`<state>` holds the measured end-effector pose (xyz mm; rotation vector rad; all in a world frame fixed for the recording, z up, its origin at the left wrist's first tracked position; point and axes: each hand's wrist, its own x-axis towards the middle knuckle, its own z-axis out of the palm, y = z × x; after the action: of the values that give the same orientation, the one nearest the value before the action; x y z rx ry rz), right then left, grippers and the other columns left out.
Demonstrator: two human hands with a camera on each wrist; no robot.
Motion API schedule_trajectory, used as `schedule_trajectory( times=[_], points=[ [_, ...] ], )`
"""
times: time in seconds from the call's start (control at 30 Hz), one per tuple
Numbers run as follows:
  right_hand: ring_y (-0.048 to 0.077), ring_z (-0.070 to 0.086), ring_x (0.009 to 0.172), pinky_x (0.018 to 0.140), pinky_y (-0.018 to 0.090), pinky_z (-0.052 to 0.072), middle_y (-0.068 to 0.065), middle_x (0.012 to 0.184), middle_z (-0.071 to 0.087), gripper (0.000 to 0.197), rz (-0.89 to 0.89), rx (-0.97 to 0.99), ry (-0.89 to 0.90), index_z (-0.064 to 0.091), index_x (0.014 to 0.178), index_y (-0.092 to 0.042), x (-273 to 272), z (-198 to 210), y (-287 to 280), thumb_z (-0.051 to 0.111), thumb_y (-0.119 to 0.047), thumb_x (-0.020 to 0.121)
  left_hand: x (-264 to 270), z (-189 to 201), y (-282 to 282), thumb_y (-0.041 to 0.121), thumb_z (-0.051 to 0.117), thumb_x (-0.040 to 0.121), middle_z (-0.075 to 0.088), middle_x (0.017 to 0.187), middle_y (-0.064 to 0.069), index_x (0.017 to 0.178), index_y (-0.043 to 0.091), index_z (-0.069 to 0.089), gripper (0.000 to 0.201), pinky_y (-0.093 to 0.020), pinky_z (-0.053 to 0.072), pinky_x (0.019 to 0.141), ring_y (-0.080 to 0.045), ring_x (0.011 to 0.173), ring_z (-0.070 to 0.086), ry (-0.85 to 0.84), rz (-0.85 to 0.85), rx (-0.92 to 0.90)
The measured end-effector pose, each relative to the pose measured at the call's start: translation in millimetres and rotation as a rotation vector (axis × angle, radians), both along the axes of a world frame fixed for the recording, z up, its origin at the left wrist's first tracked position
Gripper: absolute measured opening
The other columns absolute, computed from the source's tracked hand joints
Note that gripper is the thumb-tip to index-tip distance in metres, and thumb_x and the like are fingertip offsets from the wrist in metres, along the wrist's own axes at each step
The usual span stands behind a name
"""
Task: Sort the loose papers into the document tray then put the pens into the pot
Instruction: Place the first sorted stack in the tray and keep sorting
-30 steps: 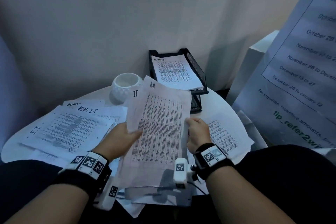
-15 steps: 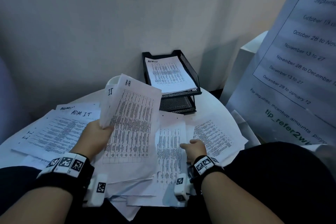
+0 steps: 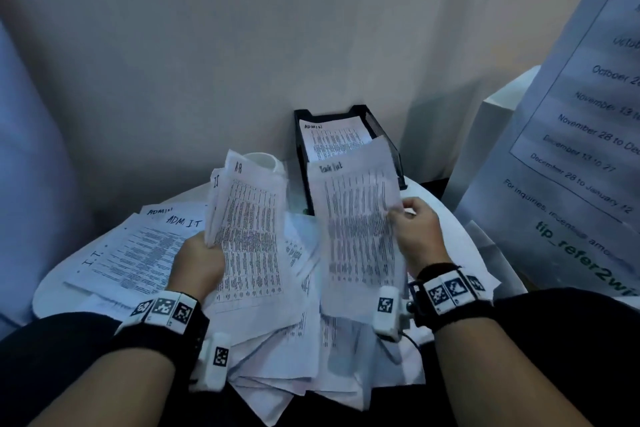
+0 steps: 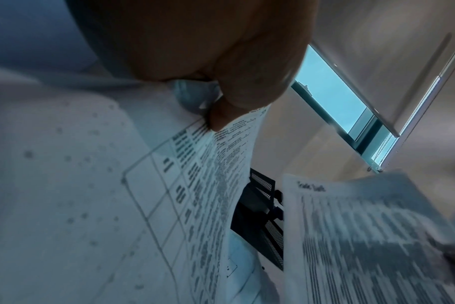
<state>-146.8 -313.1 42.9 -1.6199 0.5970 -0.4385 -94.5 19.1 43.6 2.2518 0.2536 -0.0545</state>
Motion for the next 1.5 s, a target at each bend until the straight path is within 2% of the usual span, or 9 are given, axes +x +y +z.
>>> schedule_trajectory(
  times=[0.17,0.37,0.5,0.63,0.83,0.93,1.07,1.2,1.5],
  points=[
    [0.032,0.068,0.083,0.082,0.058,0.058,0.016,0.093,0.071,0.008,-0.010,0.425,-0.081,0.063,0.096,-0.012,-1.5,7.6,-2.6,0.058,-0.010,0.102,-3.9,3.7,-8.2,0.013,0.056,0.102,0.064,0.082,-0.011,0.106,0.004,0.065,0.014,-0.039,0.053,0.070,-0.029,0.073,0.061,0.068,-0.077,-0.197],
    [0.027,0.067,0.066,0.058,0.038,0.056,0.016,0.086,0.069,0.007,0.030,0.516,0.078,0.061,0.097,-0.009,-10.0,-18.0,26.1,0.056,-0.008,0.101,-16.3,12.7,-20.1,0.008,0.059,0.100,0.081,0.092,-0.008,0.102,0.006,0.074,0.015,-0.041,0.057,0.088,-0.031,0.098,0.075,0.131,-0.204,-0.443],
    [0.029,0.064,0.072,0.063,0.039,0.054,0.020,0.089,0.068,0.007,0.082,0.548,0.152,0.061,0.093,-0.008,-9.3,-35.3,53.9,0.060,-0.003,0.096,-23.2,10.5,-25.4,0.047,0.044,0.108,0.078,0.115,-0.007,0.123,0.009,0.072,0.050,-0.047,0.050,0.107,-0.024,0.111,0.073,0.191,-0.295,-0.545],
    [0.026,0.059,0.075,0.066,0.037,0.048,0.016,0.092,0.066,0.010,0.025,0.473,0.175,0.062,0.088,-0.012,-1.4,-57.1,61.8,0.066,-0.003,0.090,-21.2,2.3,-22.9,0.063,0.057,0.094,0.079,0.108,-0.007,0.118,0.013,0.073,0.057,-0.050,0.056,0.097,-0.026,0.102,0.075,0.207,-0.404,-0.384],
    [0.029,0.067,0.092,0.079,0.042,0.061,0.012,0.101,0.067,0.013,-0.119,0.457,0.252,0.062,0.100,-0.010,-9.3,-84.2,40.2,0.065,-0.001,0.092,-6.0,-8.2,-17.3,0.010,0.058,0.096,0.061,0.072,-0.014,0.089,-0.008,0.062,0.020,-0.033,0.038,0.063,-0.020,0.066,0.050,0.058,-0.315,-0.056],
    [0.027,0.064,0.098,0.092,0.047,0.059,0.007,0.105,0.065,0.025,-0.189,0.373,0.427,0.065,0.114,-0.012,-21.6,-105.5,26.9,0.068,-0.006,0.091,3.2,-5.9,-9.6,0.011,0.058,0.095,0.057,0.069,-0.014,0.086,-0.008,0.060,0.021,-0.034,0.036,0.064,-0.022,0.064,0.047,0.035,-0.190,-0.062],
    [0.025,0.062,0.066,0.064,0.038,0.058,0.010,0.080,0.063,0.008,-0.074,0.523,0.485,0.061,0.094,-0.008,-26.2,-115.7,33.1,0.063,-0.001,0.091,6.6,-4.4,-2.0,0.011,0.061,0.097,0.056,0.071,-0.016,0.081,-0.001,0.059,0.020,-0.035,0.037,0.064,-0.025,0.067,0.050,0.032,-0.097,-0.096],
    [0.034,0.074,0.081,0.068,0.046,0.062,0.018,0.100,0.072,0.032,0.025,0.446,0.515,0.056,0.112,-0.016,-22.1,-125.0,48.4,0.076,-0.012,0.087,3.3,-3.1,2.2,0.012,0.061,0.099,0.055,0.073,-0.016,0.081,0.004,0.059,0.019,-0.035,0.038,0.064,-0.025,0.068,0.050,0.029,-0.083,-0.108],
    [0.029,0.066,0.064,0.071,0.050,0.062,0.012,0.068,0.070,0.016,-0.061,0.269,0.449,0.072,0.067,-0.008,-16.3,-132.2,43.7,0.080,-0.007,0.081,2.5,-4.4,2.5,0.012,0.061,0.100,0.055,0.075,-0.016,0.089,-0.004,0.062,0.019,-0.035,0.039,0.065,-0.025,0.070,0.050,0.050,-0.052,-0.131]
  ],
)
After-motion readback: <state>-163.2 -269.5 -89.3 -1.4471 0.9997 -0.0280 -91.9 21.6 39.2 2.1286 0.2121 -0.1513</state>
